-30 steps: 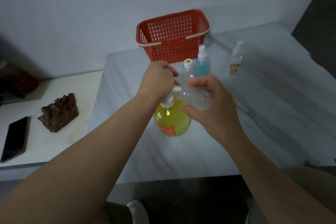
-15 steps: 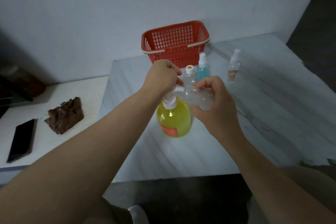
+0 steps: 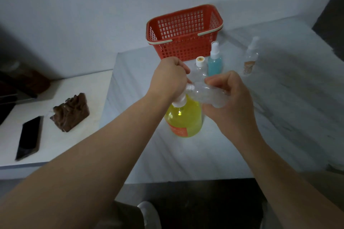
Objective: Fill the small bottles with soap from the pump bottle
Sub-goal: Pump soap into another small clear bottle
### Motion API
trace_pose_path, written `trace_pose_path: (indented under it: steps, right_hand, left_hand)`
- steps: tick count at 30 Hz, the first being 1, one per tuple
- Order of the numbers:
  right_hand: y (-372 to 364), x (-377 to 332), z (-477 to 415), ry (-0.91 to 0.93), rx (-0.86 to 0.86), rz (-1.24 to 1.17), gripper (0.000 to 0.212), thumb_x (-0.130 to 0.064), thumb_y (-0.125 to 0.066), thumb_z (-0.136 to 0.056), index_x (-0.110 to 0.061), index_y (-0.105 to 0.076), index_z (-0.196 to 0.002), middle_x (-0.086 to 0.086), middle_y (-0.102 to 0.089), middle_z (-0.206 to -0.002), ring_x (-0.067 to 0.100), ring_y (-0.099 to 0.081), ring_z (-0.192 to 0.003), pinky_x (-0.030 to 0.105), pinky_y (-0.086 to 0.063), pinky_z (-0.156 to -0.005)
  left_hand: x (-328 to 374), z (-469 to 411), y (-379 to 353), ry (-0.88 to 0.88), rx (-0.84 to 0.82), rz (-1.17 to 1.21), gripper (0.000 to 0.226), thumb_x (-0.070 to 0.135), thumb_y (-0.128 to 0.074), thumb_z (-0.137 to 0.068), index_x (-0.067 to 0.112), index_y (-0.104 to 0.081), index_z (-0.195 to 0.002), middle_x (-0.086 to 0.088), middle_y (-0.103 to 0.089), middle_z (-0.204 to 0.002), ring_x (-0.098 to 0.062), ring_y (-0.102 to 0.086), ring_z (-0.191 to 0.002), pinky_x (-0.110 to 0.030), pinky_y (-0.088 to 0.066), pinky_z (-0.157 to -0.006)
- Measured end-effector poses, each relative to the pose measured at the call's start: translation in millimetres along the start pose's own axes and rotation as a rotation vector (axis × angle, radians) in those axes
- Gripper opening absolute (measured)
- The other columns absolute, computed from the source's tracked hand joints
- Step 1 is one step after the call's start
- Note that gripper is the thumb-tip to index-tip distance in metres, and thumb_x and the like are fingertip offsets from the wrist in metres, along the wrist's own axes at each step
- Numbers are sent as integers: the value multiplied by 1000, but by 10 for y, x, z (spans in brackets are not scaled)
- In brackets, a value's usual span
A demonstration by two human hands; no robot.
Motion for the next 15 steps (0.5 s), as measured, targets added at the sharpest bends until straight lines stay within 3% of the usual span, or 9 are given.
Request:
trace_pose_path:
  steps: [5, 10, 15]
  right_hand:
    - [-31, 6, -5, 8, -6, 6, 54, 5, -78, -60, -34, -48, -83, -17, -61, -89, -2, -57, -81, 3, -39, -67]
    - [-15, 0, -3, 11, -7, 4, 53, 4, -78, -60, -35, -50, -84, -12, -63, -90, 4, -57, -81, 4, -39, -66]
    - [16, -33, -12, 48, 3, 6, 45, 1, -77, -60, -22, -56, -92, -7, -63, -95, 8, -57, -82, 8, -42, -68]
  left_hand:
    - [-59, -38, -9, 23, 0, 30, 37, -5, -28, -79, 8, -61, -92, -6, -65, -65, -16, -58, -56, -24, -42, -56]
    - [-43, -32, 0, 16, 10, 45, 36, -3, -29, -79, 8, -61, -92, -6, -65, -63, -17, -59, -58, -28, -46, -64]
    - [113, -28, 54, -55, 28, -12, 30, -1, -34, -81, 12, -60, -86, -4, -67, -67, -16, -62, -65, -30, -50, -72]
Point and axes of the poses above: each hand's wrist, its own z-axis away from the middle knuckle, its own y-axis out of the back of the hand, x = y × z, the point moved 9 cm from there along -z, towards the middle knuckle
